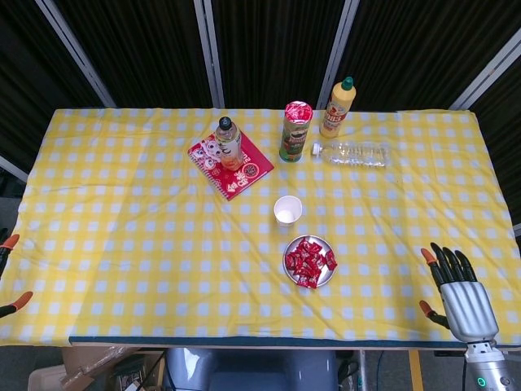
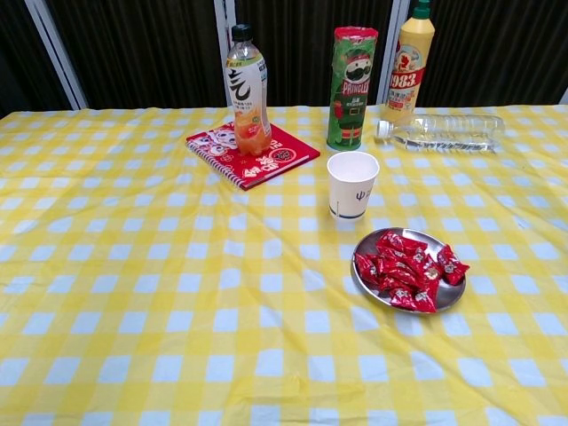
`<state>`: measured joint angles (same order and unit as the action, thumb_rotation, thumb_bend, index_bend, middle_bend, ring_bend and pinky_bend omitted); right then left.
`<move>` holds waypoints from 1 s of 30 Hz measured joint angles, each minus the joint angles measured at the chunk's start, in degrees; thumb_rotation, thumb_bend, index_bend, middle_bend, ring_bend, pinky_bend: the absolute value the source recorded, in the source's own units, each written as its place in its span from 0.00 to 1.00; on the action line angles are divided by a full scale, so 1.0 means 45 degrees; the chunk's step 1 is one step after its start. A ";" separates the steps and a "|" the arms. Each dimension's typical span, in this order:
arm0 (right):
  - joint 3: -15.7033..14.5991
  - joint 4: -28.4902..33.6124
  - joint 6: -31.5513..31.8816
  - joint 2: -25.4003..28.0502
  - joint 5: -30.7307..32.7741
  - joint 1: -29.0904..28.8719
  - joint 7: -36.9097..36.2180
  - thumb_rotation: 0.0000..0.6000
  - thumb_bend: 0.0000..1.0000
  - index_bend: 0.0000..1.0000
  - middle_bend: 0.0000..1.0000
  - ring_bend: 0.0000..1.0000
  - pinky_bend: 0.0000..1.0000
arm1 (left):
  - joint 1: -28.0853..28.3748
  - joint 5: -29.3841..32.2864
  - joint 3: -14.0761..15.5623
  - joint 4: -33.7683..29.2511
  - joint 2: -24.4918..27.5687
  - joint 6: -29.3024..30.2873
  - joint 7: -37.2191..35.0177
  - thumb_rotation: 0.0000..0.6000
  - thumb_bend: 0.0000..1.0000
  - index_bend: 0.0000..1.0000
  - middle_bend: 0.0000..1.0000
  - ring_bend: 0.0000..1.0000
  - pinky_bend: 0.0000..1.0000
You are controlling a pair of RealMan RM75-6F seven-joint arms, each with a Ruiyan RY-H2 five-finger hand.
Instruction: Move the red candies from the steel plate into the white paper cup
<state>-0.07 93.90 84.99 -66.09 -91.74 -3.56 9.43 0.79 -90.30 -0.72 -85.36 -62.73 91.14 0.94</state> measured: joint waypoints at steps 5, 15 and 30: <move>0.0080 0.0063 0.0213 -0.0096 -0.0207 -0.0028 -0.0041 1.00 0.28 0.00 0.01 0.02 0.19 | -0.0010 0.0003 -0.0008 -0.0063 0.0014 0.0031 -0.0073 1.00 0.00 0.00 0.00 0.00 0.00; 0.0403 0.0523 0.0207 -0.0269 -0.0521 -0.0414 0.0248 1.00 0.28 0.06 0.61 0.70 0.86 | 0.0040 -0.0057 0.0043 -0.0148 0.0056 -0.0078 -0.0053 1.00 0.00 0.00 0.00 0.00 0.00; 0.1095 0.3965 -0.3850 -0.1021 0.2345 -0.2572 0.4375 1.00 0.28 0.12 0.78 0.84 0.97 | 0.0174 -0.0019 0.0137 -0.0344 0.0241 -0.0461 -0.0247 1.00 0.00 0.00 0.00 0.00 0.00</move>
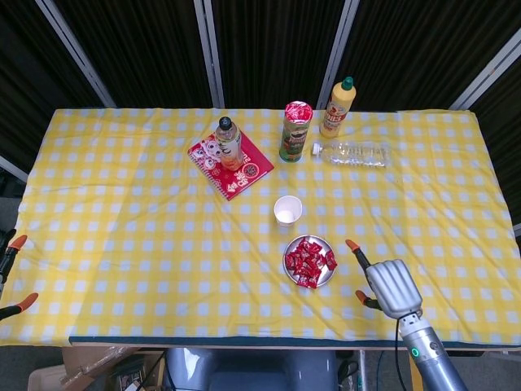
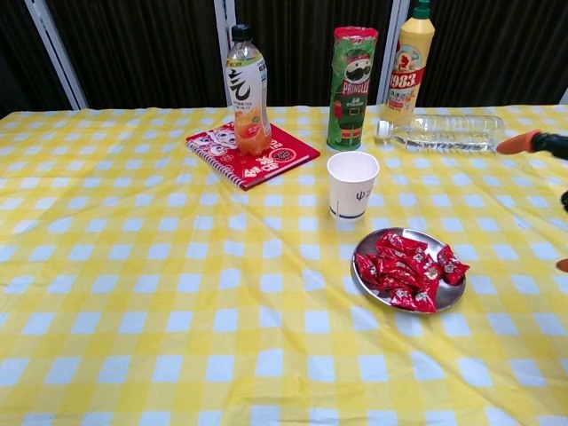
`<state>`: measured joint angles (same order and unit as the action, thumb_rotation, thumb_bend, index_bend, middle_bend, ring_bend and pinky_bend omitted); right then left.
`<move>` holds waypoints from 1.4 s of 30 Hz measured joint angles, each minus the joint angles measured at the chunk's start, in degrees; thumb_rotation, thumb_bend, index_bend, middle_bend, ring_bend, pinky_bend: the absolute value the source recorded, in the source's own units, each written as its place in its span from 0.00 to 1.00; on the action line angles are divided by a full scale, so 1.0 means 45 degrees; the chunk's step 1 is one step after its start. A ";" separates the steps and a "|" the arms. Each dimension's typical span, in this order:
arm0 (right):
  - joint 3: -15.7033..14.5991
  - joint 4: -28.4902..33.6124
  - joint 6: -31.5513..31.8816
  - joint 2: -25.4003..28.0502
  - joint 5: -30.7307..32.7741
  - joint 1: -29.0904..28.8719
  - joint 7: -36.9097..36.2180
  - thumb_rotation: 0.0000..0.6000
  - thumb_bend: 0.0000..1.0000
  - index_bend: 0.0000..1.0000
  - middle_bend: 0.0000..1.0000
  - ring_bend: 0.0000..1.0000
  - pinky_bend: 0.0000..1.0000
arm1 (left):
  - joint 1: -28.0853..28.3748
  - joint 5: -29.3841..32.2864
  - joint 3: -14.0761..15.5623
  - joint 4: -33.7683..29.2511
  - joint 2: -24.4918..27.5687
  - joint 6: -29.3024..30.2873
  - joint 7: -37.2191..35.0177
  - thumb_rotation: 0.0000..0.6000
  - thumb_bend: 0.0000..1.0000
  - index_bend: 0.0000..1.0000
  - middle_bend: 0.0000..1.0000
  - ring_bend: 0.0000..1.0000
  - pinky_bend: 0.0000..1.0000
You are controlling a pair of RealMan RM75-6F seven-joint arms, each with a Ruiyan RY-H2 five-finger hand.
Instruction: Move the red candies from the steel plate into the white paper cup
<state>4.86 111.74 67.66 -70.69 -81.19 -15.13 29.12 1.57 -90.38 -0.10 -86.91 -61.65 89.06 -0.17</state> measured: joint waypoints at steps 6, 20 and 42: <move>0.0423 0.0238 -0.0852 -0.1553 0.2360 -0.1065 0.2269 1.00 0.28 0.25 0.78 0.84 0.97 | 0.0020 0.0000 0.0031 -0.0034 0.0067 -0.0066 -0.0127 1.00 0.00 0.00 0.00 0.00 0.00; 0.1459 -0.0389 -0.1276 -0.3591 0.6838 -0.3052 0.4074 1.00 0.28 0.16 0.78 0.84 0.97 | 0.0109 0.0126 0.0075 -0.0130 0.0180 -0.0369 -0.0235 1.00 0.00 0.00 0.00 0.00 0.00; 0.1740 -0.1446 -0.1323 -0.4116 1.0493 -0.5366 0.4673 1.00 0.28 0.16 0.78 0.84 0.97 | 0.0196 0.0220 0.0110 -0.0308 0.0288 -0.0583 -0.0187 1.00 0.00 0.00 0.00 0.00 0.00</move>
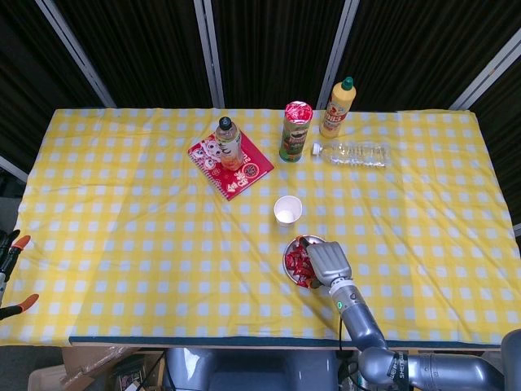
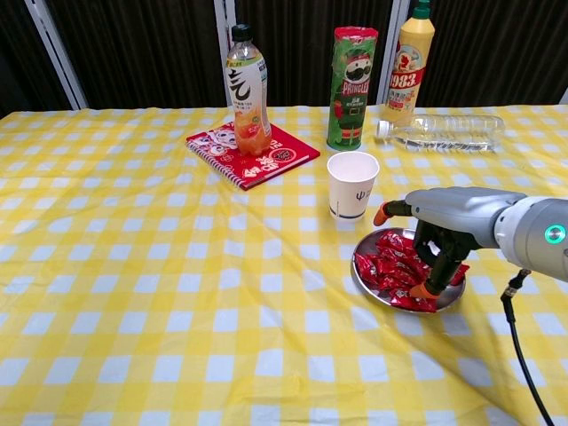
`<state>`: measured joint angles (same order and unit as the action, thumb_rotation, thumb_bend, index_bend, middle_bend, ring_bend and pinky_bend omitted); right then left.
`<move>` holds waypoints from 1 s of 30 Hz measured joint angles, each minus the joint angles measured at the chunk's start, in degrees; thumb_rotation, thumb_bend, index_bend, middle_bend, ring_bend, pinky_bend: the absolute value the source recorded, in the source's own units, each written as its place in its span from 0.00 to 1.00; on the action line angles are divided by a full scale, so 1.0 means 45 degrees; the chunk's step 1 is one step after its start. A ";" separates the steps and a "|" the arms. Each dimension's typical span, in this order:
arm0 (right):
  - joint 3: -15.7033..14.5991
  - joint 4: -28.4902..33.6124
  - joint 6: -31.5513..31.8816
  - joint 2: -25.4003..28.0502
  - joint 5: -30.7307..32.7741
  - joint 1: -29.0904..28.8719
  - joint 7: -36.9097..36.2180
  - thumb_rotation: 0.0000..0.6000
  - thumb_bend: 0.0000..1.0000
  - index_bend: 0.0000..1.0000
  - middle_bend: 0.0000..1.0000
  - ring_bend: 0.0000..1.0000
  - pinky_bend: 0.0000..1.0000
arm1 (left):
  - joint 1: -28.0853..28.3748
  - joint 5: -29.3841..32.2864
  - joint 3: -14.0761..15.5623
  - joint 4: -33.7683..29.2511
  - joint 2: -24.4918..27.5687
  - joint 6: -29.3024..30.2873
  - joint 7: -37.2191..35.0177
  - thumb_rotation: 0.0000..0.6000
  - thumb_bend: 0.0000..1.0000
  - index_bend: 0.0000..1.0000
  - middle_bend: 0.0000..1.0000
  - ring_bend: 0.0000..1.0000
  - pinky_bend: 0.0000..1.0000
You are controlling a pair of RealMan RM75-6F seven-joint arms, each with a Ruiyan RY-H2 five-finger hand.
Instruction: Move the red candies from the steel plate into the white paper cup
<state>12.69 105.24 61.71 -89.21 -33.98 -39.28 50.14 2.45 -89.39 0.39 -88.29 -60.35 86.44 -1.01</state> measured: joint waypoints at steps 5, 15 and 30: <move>-0.0127 -0.0330 -0.0001 -0.0114 0.0402 -0.0273 -0.0061 1.00 0.28 0.18 0.78 0.84 0.97 | 0.0013 0.0005 0.0002 -0.0012 0.0009 -0.0016 -0.0001 1.00 0.00 0.00 0.00 0.00 0.00; -0.0444 -0.1218 -0.0116 -0.0480 0.0732 -0.0676 -0.0412 1.00 0.28 0.26 0.78 0.84 0.97 | 0.0014 0.0019 0.0004 0.0060 0.0002 -0.0010 -0.0079 1.00 0.01 0.00 0.00 0.00 0.00; -0.0706 -0.2304 -0.0246 -0.1095 -0.0598 -0.0560 -0.2234 1.00 0.51 0.75 0.82 0.87 0.98 | 0.0038 0.0002 0.0016 0.0008 0.0017 -0.0029 -0.0086 1.00 0.01 0.00 0.00 0.00 0.00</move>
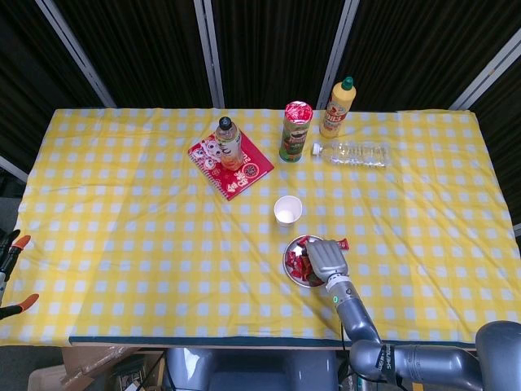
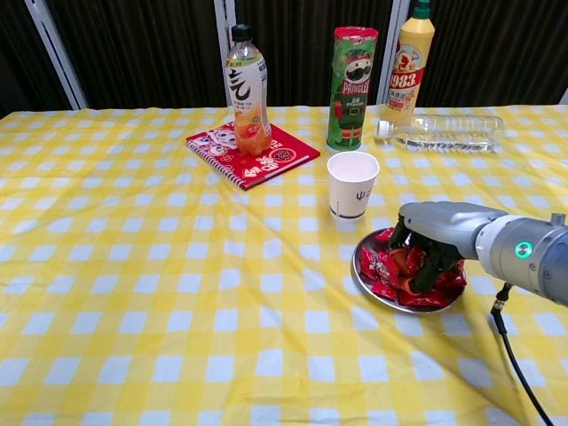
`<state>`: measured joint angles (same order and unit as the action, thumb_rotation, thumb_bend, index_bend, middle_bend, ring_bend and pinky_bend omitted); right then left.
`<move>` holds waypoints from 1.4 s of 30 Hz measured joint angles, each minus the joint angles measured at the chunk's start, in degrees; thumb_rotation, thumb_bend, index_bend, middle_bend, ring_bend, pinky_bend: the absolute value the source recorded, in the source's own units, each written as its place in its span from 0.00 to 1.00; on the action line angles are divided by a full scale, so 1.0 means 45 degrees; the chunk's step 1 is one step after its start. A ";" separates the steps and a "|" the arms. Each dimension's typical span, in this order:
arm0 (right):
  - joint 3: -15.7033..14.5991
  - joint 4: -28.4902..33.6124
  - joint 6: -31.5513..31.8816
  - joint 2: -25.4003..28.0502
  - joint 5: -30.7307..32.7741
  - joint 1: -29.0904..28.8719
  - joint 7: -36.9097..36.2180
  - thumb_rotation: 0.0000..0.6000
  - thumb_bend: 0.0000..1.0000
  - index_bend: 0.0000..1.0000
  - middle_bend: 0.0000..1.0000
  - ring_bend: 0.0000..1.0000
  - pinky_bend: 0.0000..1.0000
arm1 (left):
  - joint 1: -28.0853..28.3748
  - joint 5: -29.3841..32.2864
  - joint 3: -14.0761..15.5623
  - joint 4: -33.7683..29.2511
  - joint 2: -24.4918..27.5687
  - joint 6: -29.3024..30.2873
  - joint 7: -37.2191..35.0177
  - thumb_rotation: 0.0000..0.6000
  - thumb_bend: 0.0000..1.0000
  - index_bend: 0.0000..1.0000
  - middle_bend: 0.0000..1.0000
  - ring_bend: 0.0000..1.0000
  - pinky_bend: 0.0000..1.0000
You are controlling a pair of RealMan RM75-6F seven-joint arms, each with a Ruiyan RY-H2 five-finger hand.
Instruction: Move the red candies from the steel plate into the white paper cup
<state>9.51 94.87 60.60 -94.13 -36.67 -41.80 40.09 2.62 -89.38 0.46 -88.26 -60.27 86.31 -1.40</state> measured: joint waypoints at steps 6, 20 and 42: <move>-0.0069 -0.0160 0.0133 -0.0038 -0.0879 0.0211 -0.0787 1.00 0.53 0.76 0.82 0.87 0.98 | -0.0005 0.0009 0.0009 0.0012 0.0010 -0.0002 -0.0045 1.00 0.01 0.00 0.00 0.00 0.00; 0.0477 0.1584 0.0739 0.1189 -0.1320 0.0183 -0.0935 1.00 0.54 0.76 0.82 0.87 0.98 | 0.0008 0.0064 0.0017 -0.0088 0.0047 -0.0062 -0.0032 1.00 0.01 0.00 0.00 0.00 0.00; 0.2097 0.1519 0.0759 0.1550 -0.0276 -0.1064 -0.1105 1.00 0.56 0.76 0.82 0.87 0.98 | 0.0075 0.0145 0.0058 -0.0159 0.0129 -0.0289 -0.0085 1.00 0.01 0.00 0.00 0.00 0.00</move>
<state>18.95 101.70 64.02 -87.16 -37.91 -46.59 35.11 2.96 -88.72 0.73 -88.97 -59.69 85.01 -1.78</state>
